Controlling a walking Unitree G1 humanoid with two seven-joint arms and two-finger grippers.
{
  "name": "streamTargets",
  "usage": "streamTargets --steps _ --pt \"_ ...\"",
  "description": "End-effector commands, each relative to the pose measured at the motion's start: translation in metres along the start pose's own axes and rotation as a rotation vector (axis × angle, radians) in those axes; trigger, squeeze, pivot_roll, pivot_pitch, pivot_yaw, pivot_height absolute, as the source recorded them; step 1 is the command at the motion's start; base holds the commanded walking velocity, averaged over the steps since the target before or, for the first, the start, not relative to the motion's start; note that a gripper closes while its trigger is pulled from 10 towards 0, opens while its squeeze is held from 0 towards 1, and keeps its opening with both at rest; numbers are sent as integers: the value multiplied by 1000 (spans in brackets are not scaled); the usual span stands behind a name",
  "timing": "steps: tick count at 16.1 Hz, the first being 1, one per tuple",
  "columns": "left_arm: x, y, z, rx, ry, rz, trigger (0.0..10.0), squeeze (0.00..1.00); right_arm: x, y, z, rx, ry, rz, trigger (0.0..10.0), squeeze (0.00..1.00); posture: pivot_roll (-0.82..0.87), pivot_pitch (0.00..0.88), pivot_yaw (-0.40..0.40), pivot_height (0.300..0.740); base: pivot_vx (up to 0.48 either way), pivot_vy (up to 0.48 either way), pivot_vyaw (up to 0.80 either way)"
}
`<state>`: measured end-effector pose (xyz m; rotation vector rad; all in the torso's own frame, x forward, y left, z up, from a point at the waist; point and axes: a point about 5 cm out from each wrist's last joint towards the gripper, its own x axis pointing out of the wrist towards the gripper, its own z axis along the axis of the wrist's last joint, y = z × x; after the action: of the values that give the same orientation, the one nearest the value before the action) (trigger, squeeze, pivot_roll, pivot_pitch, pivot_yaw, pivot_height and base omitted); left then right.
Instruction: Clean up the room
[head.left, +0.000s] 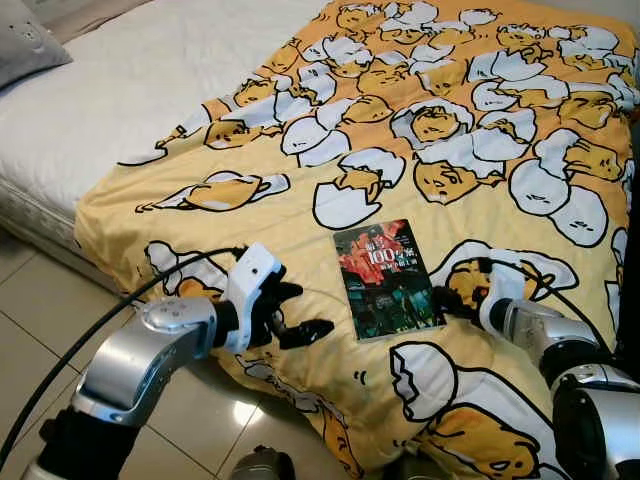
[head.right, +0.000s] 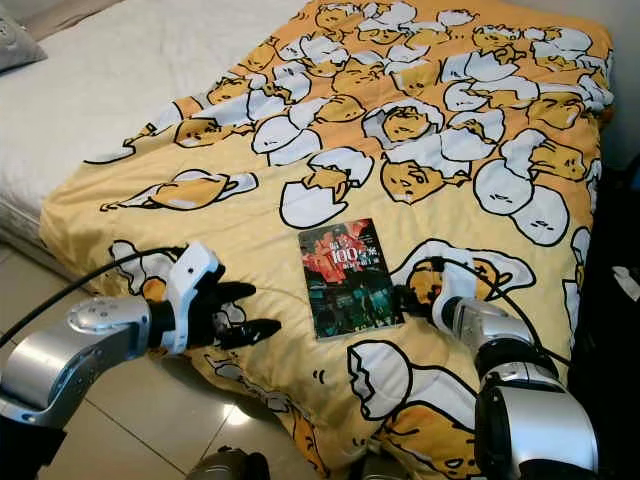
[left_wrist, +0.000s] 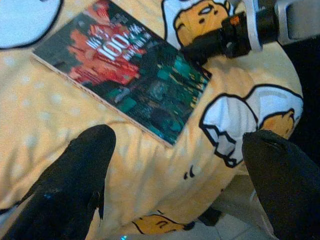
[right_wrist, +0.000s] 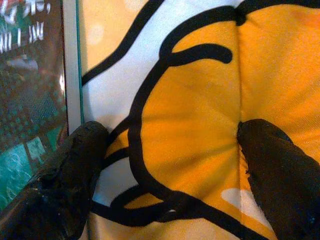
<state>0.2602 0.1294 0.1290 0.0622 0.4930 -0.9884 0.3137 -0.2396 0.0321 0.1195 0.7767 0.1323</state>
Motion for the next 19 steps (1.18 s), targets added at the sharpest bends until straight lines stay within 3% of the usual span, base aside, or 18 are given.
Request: streamTargets --steps 1,2,3,4,7,10,13,17,19 --pt "1 1 0 14 18 15 10000 0 -1 -6 -54 19 211 -35 10000 0 16 113 90 740 0 0 0" --pt "3 0 -1 20 27 16 10000 0 -2 -7 -58 -3 218 -56 10000 0 20 106 87 740 0 0 0" --pt "4 -1 -2 16 24 20 10000 0 -1 -5 -58 80 191 -50 10000 0 22 106 82 740 0 0 0" --pt "5 -4 1 3 0 9 10000 0 1 1 -52 231 131 28 10000 1000 27 101 72 740 0 0 0" --pt "0 -9 7 -27 -49 -34 10000 0 -1 6 -40 359 63 162 10000 1000 28 105 69 740 0 0 0" --pt "-6 -13 7 -37 -37 -102 10000 0 -6 8 -30 357 45 319 10000 1000 21 116 76 740 0 0 0" --pt "-10 -13 1 -33 -22 -83 10000 0 -8 8 -27 363 25 378 10000 1000 13 104 87 740 0 0 0" --pt "-5 -6 -7 43 26 6 10000 0 -7 9 -19 300 -27 350 10000 1000 18 95 42 740 0 0 0" --pt "-3 1 5 -2 -34 5 10000 24 -3 11 -17 249 37 272 10000 1000 -7 130 44 740 0 0 0"
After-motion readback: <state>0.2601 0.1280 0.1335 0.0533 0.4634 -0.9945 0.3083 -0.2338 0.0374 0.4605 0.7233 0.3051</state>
